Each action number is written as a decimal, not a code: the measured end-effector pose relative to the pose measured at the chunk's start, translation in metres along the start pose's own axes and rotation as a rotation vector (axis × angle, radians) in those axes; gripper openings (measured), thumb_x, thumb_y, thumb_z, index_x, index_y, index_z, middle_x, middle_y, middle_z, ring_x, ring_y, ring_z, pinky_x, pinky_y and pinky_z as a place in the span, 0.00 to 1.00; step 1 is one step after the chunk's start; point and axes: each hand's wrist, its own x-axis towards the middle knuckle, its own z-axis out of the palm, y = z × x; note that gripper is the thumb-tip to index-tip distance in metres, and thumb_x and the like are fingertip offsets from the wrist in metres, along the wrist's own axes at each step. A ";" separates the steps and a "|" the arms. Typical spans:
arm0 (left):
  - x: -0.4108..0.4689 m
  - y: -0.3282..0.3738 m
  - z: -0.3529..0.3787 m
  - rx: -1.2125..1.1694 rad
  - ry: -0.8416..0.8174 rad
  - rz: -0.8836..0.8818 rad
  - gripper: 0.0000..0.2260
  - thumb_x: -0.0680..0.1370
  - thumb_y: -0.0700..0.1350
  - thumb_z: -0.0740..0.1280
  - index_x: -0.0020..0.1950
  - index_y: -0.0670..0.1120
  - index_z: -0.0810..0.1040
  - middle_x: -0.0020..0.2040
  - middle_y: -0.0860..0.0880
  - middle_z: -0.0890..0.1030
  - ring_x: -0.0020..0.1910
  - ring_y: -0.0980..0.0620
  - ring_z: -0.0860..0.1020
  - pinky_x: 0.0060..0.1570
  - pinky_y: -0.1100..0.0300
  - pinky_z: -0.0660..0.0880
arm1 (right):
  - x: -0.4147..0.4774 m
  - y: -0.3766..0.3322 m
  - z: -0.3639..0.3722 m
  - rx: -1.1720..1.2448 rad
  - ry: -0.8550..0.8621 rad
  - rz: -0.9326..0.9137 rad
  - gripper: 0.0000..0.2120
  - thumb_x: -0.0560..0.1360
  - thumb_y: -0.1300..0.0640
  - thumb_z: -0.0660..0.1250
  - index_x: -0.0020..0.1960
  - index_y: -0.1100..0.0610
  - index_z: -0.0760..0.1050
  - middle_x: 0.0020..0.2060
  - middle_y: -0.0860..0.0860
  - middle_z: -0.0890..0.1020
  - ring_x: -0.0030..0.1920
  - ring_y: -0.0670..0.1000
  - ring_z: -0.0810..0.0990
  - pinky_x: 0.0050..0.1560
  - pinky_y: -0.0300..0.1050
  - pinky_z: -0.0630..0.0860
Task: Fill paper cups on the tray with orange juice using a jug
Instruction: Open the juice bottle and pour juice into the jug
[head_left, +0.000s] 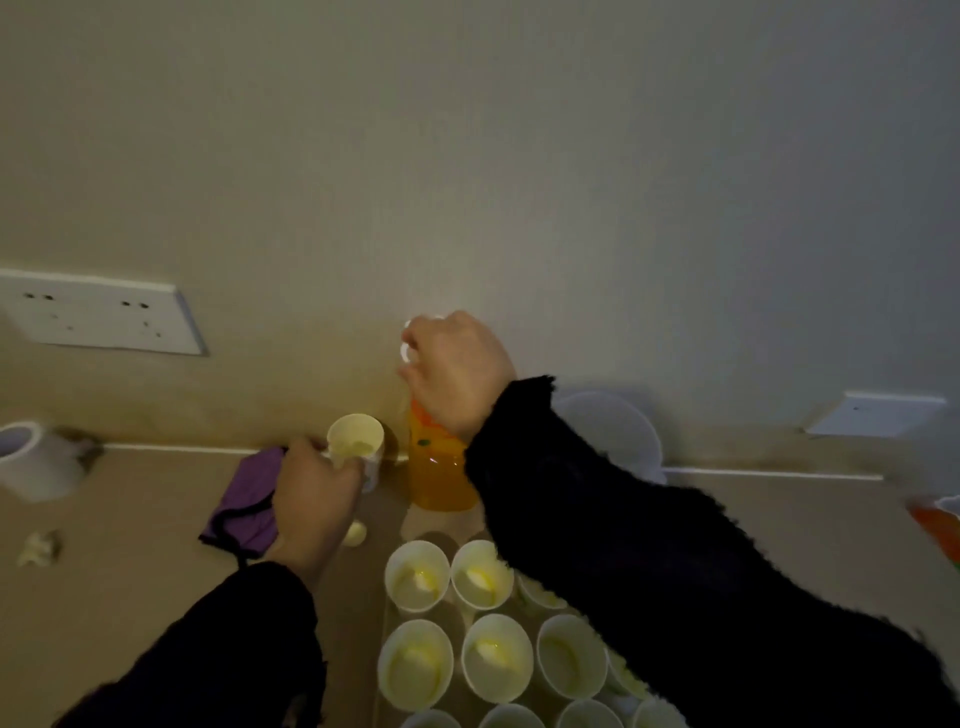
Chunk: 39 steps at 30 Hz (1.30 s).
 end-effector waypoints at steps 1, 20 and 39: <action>-0.002 0.010 -0.003 -0.030 -0.015 0.004 0.16 0.72 0.44 0.68 0.55 0.40 0.69 0.47 0.43 0.76 0.46 0.43 0.74 0.42 0.54 0.67 | 0.002 -0.005 0.004 -0.156 -0.026 -0.060 0.10 0.76 0.55 0.61 0.56 0.57 0.74 0.52 0.55 0.80 0.55 0.57 0.76 0.53 0.49 0.72; -0.012 0.057 0.041 -0.243 -0.469 0.021 0.27 0.74 0.44 0.72 0.68 0.42 0.63 0.56 0.48 0.74 0.58 0.46 0.75 0.52 0.54 0.73 | 0.039 0.018 -0.033 1.305 -0.194 0.879 0.15 0.81 0.61 0.54 0.36 0.58 0.68 0.17 0.47 0.65 0.15 0.44 0.60 0.27 0.39 0.57; -0.023 0.078 0.014 -0.351 -0.355 0.233 0.47 0.61 0.50 0.81 0.74 0.48 0.60 0.67 0.49 0.70 0.62 0.51 0.72 0.57 0.53 0.73 | 0.034 0.001 -0.124 1.381 0.130 0.704 0.15 0.81 0.60 0.55 0.36 0.58 0.69 0.16 0.45 0.64 0.18 0.43 0.59 0.22 0.36 0.57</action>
